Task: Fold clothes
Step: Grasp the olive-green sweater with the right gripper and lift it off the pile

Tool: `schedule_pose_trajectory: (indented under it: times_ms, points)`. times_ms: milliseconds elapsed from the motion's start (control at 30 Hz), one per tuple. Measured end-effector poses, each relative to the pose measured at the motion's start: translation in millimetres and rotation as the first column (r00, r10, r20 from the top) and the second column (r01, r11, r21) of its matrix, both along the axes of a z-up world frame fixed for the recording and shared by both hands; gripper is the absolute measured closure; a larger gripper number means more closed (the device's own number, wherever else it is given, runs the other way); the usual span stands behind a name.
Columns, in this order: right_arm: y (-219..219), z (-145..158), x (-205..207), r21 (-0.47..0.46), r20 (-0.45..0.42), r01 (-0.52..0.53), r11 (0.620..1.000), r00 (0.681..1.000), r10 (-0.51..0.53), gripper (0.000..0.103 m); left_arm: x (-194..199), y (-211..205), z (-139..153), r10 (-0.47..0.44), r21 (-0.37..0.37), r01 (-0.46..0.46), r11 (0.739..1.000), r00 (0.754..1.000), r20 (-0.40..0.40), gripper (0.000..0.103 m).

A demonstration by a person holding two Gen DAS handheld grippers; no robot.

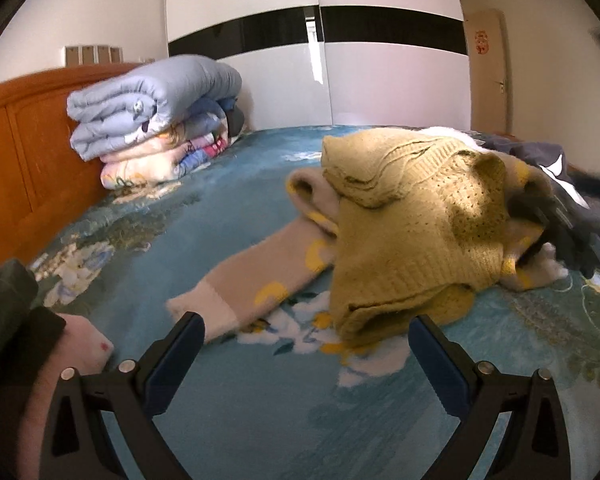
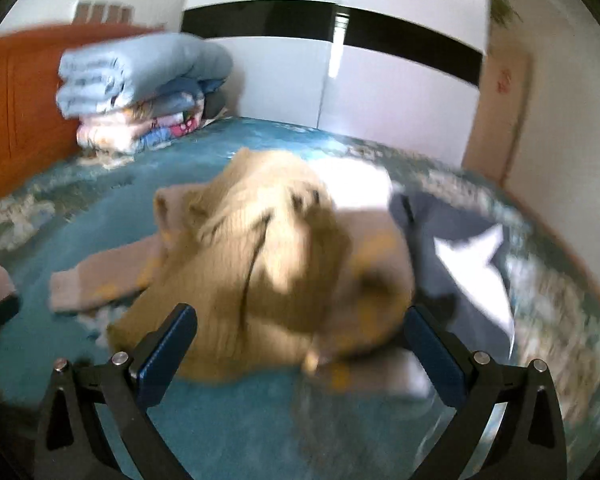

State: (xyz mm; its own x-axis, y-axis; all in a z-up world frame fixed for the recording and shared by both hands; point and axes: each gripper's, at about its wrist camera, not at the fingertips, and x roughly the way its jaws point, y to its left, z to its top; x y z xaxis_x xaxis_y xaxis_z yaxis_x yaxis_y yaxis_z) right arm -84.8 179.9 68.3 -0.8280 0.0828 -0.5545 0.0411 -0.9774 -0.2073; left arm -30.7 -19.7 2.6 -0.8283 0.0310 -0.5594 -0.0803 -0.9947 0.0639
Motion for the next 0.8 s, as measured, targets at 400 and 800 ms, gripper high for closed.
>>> schedule_pose_trajectory:
  times_ms: [400,800]
  points:
    - [-25,-14,-100,0.168,0.138,0.057,0.984,0.987,-0.081,0.045,-6,-25,-2,-0.042,0.18,0.029,0.983,0.997,0.066,0.0]
    - [12,67,-40,-0.092,-0.084,0.149,0.985,0.984,-0.157,0.098,-7,-40,-2,-0.048,0.263,0.025,0.964,0.996,0.08,0.0]
